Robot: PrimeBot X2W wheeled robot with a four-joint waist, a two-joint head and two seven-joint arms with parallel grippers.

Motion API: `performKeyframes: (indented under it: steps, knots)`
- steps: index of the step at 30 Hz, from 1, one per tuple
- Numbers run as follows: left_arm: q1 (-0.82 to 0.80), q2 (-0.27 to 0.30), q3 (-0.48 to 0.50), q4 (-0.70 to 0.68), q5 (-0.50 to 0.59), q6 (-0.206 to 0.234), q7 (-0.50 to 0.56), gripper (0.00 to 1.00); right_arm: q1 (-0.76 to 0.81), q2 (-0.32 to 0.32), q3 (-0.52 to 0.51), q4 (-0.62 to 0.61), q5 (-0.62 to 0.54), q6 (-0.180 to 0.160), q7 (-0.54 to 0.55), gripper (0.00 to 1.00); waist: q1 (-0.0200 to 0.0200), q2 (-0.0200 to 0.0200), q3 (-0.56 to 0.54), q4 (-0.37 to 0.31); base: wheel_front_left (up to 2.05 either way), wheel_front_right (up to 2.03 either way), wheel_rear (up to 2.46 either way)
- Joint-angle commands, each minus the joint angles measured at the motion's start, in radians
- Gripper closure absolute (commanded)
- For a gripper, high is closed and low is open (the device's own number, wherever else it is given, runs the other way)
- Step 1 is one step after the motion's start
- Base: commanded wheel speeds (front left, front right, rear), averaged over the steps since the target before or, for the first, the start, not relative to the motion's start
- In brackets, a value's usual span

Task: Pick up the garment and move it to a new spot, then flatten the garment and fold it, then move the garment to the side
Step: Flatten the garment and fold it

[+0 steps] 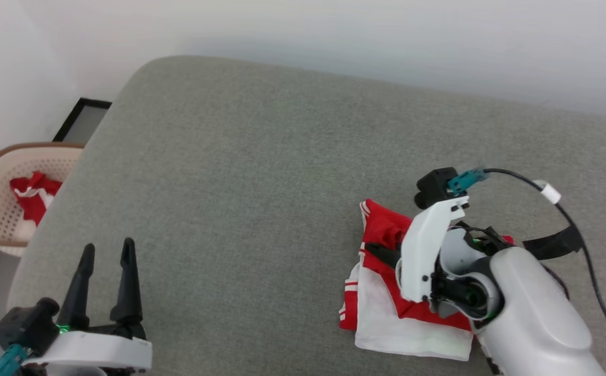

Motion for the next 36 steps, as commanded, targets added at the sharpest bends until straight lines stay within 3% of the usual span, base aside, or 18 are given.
performKeyframes:
  steps: [1,4,5,6,8,9,13,18,25,36]
  knots:
    - [-0.014,-0.006,-0.002,0.004,0.002,-0.005,0.001,0.00,-0.020,0.008,0.016,0.036,-0.008,-0.002,-0.026,1.00,0.0000,-0.0001,0.012,0.015,0.00,0.00,0.00]
    - [-0.024,-0.011,-0.006,0.012,0.007,-0.009,0.000,0.00,-0.051,0.012,0.042,0.120,-0.025,-0.002,-0.081,1.00,0.0000,-0.0001,0.017,0.024,0.00,0.00,0.00]
    - [-0.027,-0.014,-0.008,0.015,0.008,-0.009,0.000,0.00,-0.061,0.013,0.049,0.145,-0.031,-0.002,-0.097,0.93,0.0000,-0.0001,0.018,0.027,0.00,0.00,0.00]
    - [-0.030,-0.015,-0.009,0.017,0.010,-0.009,0.000,0.00,-0.073,0.016,0.060,0.166,-0.037,-0.002,-0.115,0.70,0.0000,-0.0001,0.018,0.028,0.00,0.00,0.00]
    - [-0.035,-0.018,-0.005,0.019,0.011,-0.012,0.000,0.00,-0.087,0.018,0.075,0.203,-0.030,-0.002,-0.140,0.38,0.0000,-0.0001,0.017,0.028,0.00,0.00,0.00]
    - [-0.034,-0.018,-0.002,0.020,0.012,-0.011,0.000,0.00,-0.094,0.019,0.088,0.216,-0.030,-0.002,-0.149,0.00,0.0000,-0.0001,0.017,0.026,0.00,0.00,0.00]
    - [-0.025,-0.020,0.013,0.018,0.019,-0.014,0.000,0.00,-0.115,0.020,0.131,0.221,0.007,-0.002,-0.170,0.00,0.0000,-0.0001,0.009,0.006,0.00,0.00,0.00]
    - [-0.010,-0.015,0.035,0.009,0.029,-0.016,0.000,0.00,-0.120,-0.023,0.166,0.165,0.069,-0.002,-0.205,0.00,0.0000,-0.0001,-0.001,-0.038,0.00,0.00,0.00]
    - [0.012,-0.003,0.064,-0.005,0.038,-0.017,0.000,0.00,-0.089,-0.135,0.182,0.032,0.119,-0.002,-0.299,0.00,0.0000,-0.0001,-0.023,-0.122,0.00,0.00,0.00]
    - [0.073,0.020,0.116,-0.020,0.071,-0.010,0.000,0.00,0.014,-0.304,0.119,-0.098,0.106,-0.002,-0.555,0.00,0.0000,-0.0001,-0.076,-0.251,0.00,0.00,0.00]
